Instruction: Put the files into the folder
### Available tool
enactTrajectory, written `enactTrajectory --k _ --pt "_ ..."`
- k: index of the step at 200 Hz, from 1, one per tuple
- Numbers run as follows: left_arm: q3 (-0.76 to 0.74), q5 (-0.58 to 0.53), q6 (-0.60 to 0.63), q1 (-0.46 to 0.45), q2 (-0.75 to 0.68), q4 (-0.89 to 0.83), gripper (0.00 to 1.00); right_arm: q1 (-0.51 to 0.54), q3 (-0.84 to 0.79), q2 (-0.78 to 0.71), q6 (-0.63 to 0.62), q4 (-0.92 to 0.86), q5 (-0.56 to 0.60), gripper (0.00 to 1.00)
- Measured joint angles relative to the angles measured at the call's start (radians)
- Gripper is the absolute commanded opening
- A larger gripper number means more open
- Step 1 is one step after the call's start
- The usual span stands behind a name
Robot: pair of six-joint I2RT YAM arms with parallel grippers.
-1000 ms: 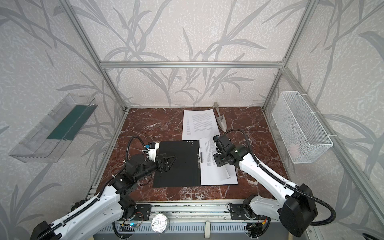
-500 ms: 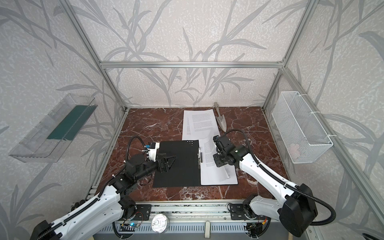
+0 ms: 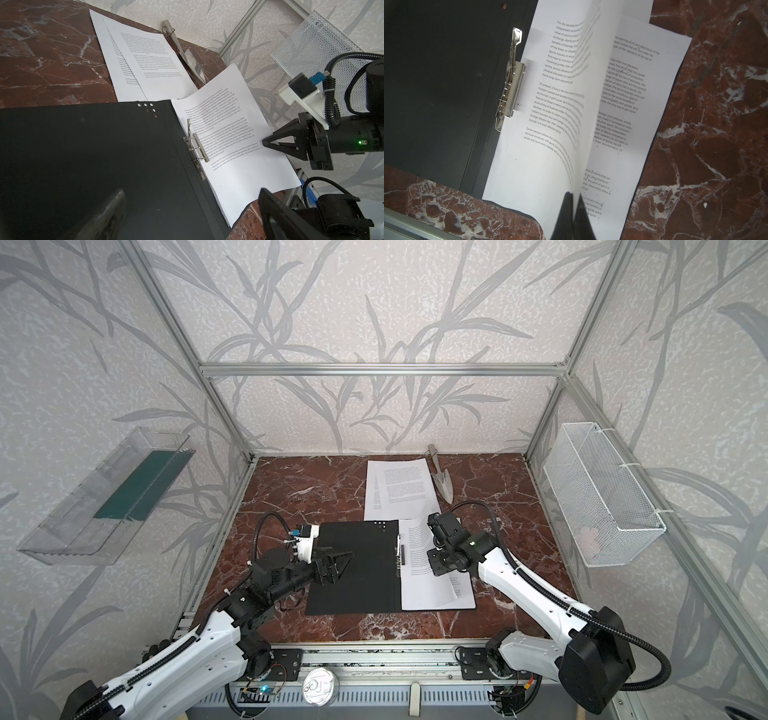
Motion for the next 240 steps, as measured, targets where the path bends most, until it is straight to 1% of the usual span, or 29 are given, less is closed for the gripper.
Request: enactTrajectory --k 34,39,48,60,74,95,105,124,170,188,205,219,225,240 --pt "0.000 0.002 0.000 0.000 0.000 0.000 0.99 0.000 -0.005 0.008 0.003 0.000 0.002 0.00" --pt "0.000 0.002 0.000 0.000 0.000 0.000 0.99 0.000 -0.005 0.009 0.003 0.000 0.003 0.03" --pt "0.000 0.002 0.000 0.000 0.000 0.000 0.99 0.000 -0.005 0.010 0.005 0.000 0.006 0.16" --pt "0.000 0.002 0.000 0.000 0.000 0.000 0.99 0.000 -0.005 0.011 0.008 0.000 0.013 0.27" --pt "0.000 0.002 0.000 0.000 0.000 0.000 0.99 0.000 -0.005 0.015 0.012 0.000 0.022 0.37" --pt "0.000 0.005 0.000 0.000 0.000 0.000 0.99 0.000 -0.007 0.027 0.018 0.003 0.037 0.47" --pt "0.000 0.010 0.000 -0.001 0.000 0.000 0.99 0.000 -0.011 0.033 0.021 0.005 0.044 0.50" --pt "0.000 0.029 -0.001 -0.001 0.000 0.009 0.99 0.001 -0.021 0.042 0.026 0.013 0.062 0.59" --pt "0.000 0.066 -0.002 -0.003 0.015 0.042 0.99 0.001 -0.042 0.055 0.051 0.049 0.129 0.73" --pt "0.000 0.066 -0.006 -0.003 0.019 0.044 0.99 0.001 -0.048 0.061 0.065 0.057 0.165 0.84" --pt "0.000 0.068 -0.009 -0.005 0.022 0.045 0.99 0.001 -0.050 0.063 0.084 0.057 0.215 0.89" --pt "0.000 0.074 -0.015 -0.007 0.024 0.045 0.99 0.001 -0.051 0.056 0.096 0.058 0.262 0.95" --pt "0.000 0.077 -0.016 -0.008 0.024 0.047 0.99 0.001 -0.055 0.045 0.101 0.061 0.283 1.00" --pt "0.000 0.083 -0.024 -0.010 0.029 0.053 0.99 0.001 -0.067 0.000 0.104 0.071 0.323 0.99"
